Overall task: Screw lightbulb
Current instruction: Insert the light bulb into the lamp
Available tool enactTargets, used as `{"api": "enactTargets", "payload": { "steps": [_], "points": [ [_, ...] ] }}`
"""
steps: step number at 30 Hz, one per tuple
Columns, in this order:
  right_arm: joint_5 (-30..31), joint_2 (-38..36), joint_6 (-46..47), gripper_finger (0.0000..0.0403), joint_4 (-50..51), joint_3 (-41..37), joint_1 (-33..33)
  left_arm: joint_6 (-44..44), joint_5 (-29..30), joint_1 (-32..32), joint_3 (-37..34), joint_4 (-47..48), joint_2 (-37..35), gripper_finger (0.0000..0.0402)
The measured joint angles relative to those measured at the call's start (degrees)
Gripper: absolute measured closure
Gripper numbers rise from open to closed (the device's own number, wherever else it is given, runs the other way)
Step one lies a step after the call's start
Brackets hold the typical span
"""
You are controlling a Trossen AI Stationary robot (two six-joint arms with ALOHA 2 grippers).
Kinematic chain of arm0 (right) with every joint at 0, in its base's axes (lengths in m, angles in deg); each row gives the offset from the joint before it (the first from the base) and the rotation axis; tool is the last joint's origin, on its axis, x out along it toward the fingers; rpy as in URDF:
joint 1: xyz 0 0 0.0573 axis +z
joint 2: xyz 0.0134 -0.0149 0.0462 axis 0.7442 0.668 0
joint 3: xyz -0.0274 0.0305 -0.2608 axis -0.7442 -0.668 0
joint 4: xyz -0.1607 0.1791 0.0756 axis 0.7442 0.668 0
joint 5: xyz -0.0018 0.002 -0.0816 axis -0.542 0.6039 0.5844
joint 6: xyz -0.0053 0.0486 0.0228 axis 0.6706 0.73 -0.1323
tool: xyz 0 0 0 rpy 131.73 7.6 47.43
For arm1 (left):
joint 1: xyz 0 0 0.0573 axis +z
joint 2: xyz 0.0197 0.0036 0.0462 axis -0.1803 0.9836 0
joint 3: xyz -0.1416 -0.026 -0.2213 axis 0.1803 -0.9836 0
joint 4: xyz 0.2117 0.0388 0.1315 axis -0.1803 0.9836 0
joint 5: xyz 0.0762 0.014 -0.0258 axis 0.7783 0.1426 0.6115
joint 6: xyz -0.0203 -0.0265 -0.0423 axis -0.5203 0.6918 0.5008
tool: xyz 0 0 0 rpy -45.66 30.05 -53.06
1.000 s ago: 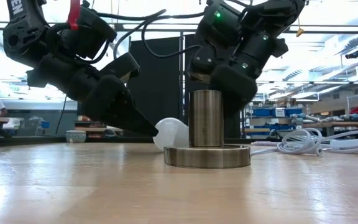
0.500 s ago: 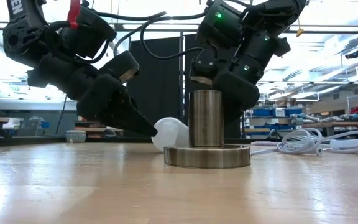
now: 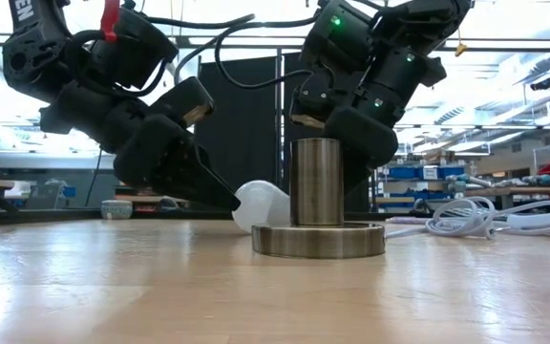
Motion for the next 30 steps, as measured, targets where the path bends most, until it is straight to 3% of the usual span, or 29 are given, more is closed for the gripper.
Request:
{"api": "enactTargets", "payload": {
  "steps": [9,16,30],
  "points": [
    [0.0,0.1,0.3,0.0279,-1.7,0.0,0.0,-2.7,0.3,0.2,0.0,-0.9,0.0,0.0053],
    [0.0,0.1,0.8,0.0279,-4.7,0.0,-0.1,-8.0,1.7,0.5,0.8,-3.2,4.3,0.0053],
    [-0.6,0.1,0.9,0.0279,-4.9,0.0,-0.1,-8.4,3.2,0.6,4.7,-3.6,8.7,0.0053]
  ]
}}
